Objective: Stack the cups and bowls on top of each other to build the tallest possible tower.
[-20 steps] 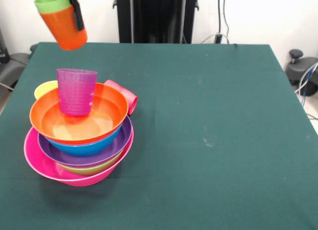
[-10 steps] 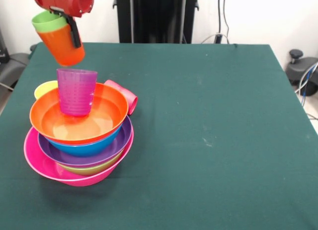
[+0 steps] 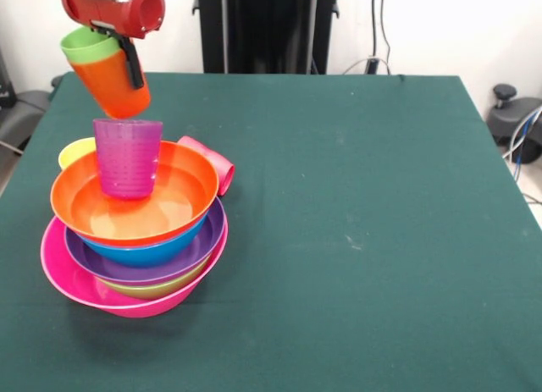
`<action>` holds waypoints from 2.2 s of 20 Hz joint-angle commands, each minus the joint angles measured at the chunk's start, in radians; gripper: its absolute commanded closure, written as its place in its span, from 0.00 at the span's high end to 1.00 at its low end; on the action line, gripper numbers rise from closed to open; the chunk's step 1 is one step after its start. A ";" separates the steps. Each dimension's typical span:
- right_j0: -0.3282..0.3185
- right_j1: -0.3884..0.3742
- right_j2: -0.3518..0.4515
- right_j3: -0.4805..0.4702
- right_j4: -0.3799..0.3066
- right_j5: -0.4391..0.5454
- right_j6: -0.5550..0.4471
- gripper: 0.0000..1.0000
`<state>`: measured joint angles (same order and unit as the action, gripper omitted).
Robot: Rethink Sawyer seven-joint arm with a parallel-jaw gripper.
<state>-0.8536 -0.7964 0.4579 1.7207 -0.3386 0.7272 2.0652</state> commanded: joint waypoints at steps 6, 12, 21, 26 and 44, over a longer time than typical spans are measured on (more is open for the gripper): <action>0.058 0.051 0.005 -0.059 -0.101 -0.017 -0.099 0.00; 0.052 0.092 -0.002 -0.083 -0.122 -0.042 -0.109 0.00; 0.047 0.074 0.016 -0.077 -0.104 -0.018 -0.105 0.00; 0.042 0.009 0.034 -0.046 -0.068 0.028 -0.107 0.00; 0.062 -0.103 0.044 -0.004 0.010 0.111 -0.094 0.00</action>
<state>-0.8435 -0.9090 0.4609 1.6876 -0.3241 0.7514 2.0652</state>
